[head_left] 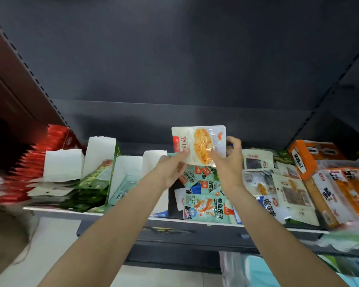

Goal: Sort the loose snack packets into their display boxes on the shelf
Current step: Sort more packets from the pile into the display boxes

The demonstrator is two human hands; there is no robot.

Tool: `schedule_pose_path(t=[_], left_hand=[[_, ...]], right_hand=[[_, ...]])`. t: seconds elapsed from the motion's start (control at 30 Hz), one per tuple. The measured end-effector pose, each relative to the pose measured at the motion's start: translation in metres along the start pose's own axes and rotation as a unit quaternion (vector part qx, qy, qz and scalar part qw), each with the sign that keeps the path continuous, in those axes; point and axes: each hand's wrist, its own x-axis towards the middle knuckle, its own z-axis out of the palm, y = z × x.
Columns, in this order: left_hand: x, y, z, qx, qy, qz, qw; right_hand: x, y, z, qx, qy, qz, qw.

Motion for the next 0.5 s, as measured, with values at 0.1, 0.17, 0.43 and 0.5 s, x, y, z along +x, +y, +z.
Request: schedule_pose_path(t=[0.1,0.17,0.43,0.5], left_hand=[[-0.011,0.022,-0.04,-0.004,0.046,0.087,0.995],[-0.019,0.036,-0.074,0.057,0.086,0.147,0.984],[-0.071,0.103,-0.219,0.206,0.183,0.372,0.887],[-0.08,0.117,-0.254,0.227,0.203,0.41,0.86]], right_hand=[[-0.017,-0.005,0.031,0.002,-0.042,0.013,0.999],[-0.03,-0.005,0.057,-0.009,-0.069,0.006,0.998],[-0.083,-0.004,0.194,-0.156,-0.159,-0.052,0.973],[-0.098,-0.006,0.235,-0.182,-0.176,-0.065,0.965]])
